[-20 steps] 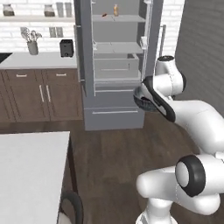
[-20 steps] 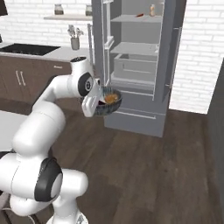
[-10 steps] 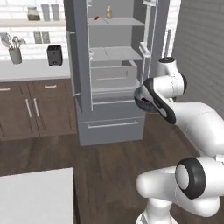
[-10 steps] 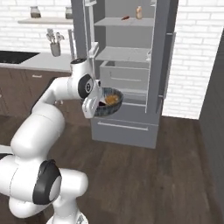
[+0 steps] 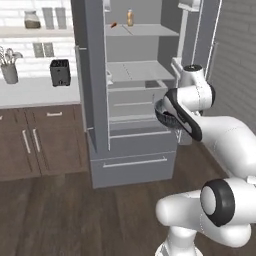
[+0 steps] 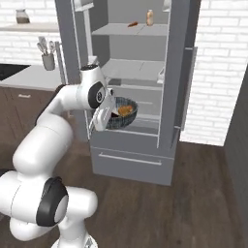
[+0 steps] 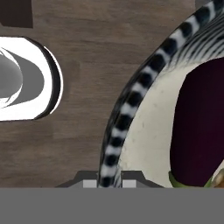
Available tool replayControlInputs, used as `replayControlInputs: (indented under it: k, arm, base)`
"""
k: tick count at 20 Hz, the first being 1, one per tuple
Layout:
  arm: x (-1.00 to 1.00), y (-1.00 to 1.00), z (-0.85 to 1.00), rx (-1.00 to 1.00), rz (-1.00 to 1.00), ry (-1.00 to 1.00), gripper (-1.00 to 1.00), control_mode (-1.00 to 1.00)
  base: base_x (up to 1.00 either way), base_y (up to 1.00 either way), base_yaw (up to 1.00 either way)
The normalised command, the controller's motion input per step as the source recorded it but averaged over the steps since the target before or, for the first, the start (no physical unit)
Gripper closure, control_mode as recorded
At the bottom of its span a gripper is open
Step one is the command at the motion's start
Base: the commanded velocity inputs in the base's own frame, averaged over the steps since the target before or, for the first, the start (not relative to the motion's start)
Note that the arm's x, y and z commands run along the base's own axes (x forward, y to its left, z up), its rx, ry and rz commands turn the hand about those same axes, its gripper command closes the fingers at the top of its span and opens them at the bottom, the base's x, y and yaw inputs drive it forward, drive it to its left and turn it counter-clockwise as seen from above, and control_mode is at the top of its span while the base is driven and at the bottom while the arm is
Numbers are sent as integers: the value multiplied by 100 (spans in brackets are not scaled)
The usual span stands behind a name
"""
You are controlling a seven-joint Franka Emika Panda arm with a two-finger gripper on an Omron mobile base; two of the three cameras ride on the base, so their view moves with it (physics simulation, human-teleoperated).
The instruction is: Pick the chicken drumstick and eggplant from their plates and place them in the bowl. Then put the bowl in the fridge.
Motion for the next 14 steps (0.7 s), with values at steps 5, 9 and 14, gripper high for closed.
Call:
replayControlInputs:
  k: [5, 9, 14]
  arm:
    - [0, 0, 0, 0, 0, 0, 100, 100]
    - [0, 0, 0, 0, 0, 0, 100, 100]
    - [0, 0, 0, 0, 0, 0, 100, 100]
  base:
    - [84, 23, 0]
    - [81, 15, 0]
    - [84, 20, 0]
